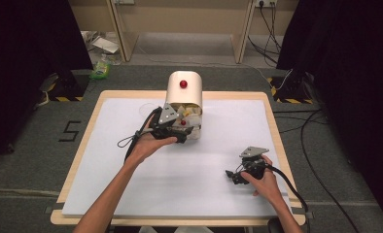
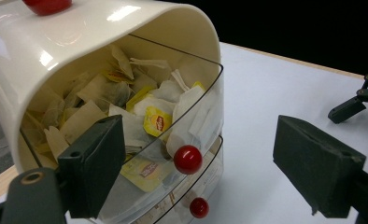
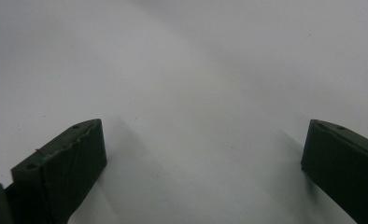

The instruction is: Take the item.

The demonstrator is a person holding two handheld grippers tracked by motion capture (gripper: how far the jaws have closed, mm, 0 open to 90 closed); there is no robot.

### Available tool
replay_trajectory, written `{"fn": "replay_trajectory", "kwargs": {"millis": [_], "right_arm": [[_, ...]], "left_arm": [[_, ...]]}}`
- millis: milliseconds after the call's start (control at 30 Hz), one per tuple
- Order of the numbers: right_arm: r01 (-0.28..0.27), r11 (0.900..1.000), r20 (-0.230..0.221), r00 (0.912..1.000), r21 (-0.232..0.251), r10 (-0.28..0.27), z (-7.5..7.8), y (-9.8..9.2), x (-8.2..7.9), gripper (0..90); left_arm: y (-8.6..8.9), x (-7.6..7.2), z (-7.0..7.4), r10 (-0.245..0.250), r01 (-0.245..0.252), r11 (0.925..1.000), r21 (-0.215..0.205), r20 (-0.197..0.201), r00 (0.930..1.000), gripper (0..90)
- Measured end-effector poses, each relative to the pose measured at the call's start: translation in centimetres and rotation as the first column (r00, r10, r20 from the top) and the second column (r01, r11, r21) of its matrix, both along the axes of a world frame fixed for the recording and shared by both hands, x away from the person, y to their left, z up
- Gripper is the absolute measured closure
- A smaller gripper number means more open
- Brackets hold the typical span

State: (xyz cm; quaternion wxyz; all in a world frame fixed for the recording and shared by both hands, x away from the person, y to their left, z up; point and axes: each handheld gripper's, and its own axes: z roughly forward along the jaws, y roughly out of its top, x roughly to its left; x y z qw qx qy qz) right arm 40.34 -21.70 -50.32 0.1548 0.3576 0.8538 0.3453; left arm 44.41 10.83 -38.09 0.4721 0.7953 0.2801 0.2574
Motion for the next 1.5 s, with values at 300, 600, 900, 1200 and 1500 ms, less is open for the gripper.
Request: {"fn": "replay_trajectory", "kwargs": {"millis": [300, 600, 900, 1200, 1500], "right_arm": [[0.0, 1.0, -0.001, 1.0, 0.0, 0.0, 0.0, 0.0, 0.0, 0.5], [0.002, 1.0, -0.002, 1.0, 0.001, -0.002, 0.0, 0.0, 0.0, 0.5], [0.002, 1.0, -0.002, 1.0, 0.001, -0.002, 0.0, 0.0, 0.0, 0.5], [0.002, 1.0, -0.001, 1.0, 0.001, -0.002, 0.0, 0.0, 0.0, 0.5], [0.002, 1.0, -0.002, 1.0, 0.001, -0.002, 0.0, 0.0, 0.0, 0.5]], "left_arm": [[0.1, -1.5, 0.1, -0.028, 0.029, 0.9992, 0.028, -0.017, 0.9995, 16.3], [0.2, -2.8, -0.2, -0.039, 0.039, 0.9989, 0.025, -0.016, 0.9991, 16.1], [0.3, -3.4, -0.3, -0.04, 0.041, 0.999, 0.021, -0.014, 0.9991, 16.1], [0.4, -4.2, -0.6, -0.041, 0.041, 0.9991, 0.01, -0.012, 0.9991, 16.1], [0.2, -5.1, -1.0, -0.035, 0.035, 0.9991, 0.023, 0.008, 0.9993, 16.0]]}}
